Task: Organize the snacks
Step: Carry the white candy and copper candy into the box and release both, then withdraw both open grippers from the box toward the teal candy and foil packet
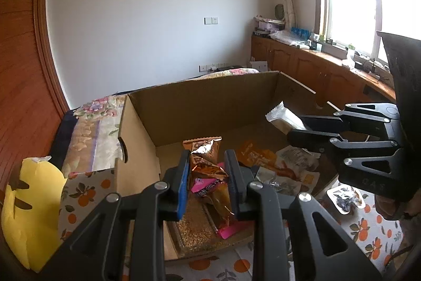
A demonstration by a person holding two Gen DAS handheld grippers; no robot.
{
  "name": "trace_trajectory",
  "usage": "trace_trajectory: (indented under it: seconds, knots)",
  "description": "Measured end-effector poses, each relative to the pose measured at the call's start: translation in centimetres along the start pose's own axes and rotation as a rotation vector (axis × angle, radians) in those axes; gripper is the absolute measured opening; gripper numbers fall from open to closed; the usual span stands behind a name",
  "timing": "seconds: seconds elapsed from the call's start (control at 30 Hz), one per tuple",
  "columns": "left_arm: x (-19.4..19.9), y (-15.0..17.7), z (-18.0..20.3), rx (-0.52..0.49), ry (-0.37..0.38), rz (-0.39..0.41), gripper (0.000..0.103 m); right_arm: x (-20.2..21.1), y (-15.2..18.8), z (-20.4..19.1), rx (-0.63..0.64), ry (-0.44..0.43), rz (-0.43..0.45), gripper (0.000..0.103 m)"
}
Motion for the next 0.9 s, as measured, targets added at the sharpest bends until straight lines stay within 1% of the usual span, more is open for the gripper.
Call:
trace_trajectory:
  seconds: [0.33, 0.4, 0.57, 0.63, 0.7, 0.73, 0.8, 0.87, 0.9]
  knots:
    - [-1.3, 0.7, 0.7, -0.006, -0.01, -0.045, 0.025, -1.2, 1.1, 1.3, -0.03, -0.014, -0.032, 0.02]
    - [-1.5, 0.8, 0.3, -0.002, -0.01, -0.048, 0.026, -1.0, 1.1, 1.5, -0.025, 0.007, -0.028, 0.02]
    - [-1.3, 0.8, 0.3, -0.004, -0.018, -0.051, 0.028, -0.8, 1.2, 1.6, -0.024, 0.007, -0.035, 0.02]
    - [-1.3, 0.8, 0.2, -0.003, -0.016, -0.052, 0.03, -0.8, 1.3, 1.6, -0.028, 0.005, -0.036, 0.021]
    - [-1.2, 0.9, 0.2, 0.0, -0.012, -0.054, 0.035, -0.9, 1.4, 1.6, -0.039, -0.004, -0.038, 0.022]
    - [-1.2, 0.9, 0.2, 0.002, -0.01, -0.055, 0.035, -0.9, 1.4, 1.8, -0.045, -0.007, -0.04, 0.023]
    - [-1.0, 1.0, 0.3, 0.003, -0.007, -0.055, 0.038, -0.9, 1.4, 1.8, -0.045, -0.01, -0.039, 0.026]
    - [-0.7, 0.9, 0.4, 0.006, -0.004, -0.052, 0.04, -0.9, 1.5, 1.7, -0.041, -0.014, -0.045, 0.034]
    - [-0.5, 0.8, 0.5, 0.008, -0.005, -0.048, 0.041, -0.7, 1.6, 1.7, -0.041, -0.011, -0.044, 0.036]
Point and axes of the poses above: each gripper's, at about its wrist camera, not at the fingertips, and x roughly against the way its jaws point, z to its right, y to its underside, the point moved 2 cm from there along -x, roughly the way its jaws point, and after that the axes turned 2 degrees about z, right-handed, at the moved point
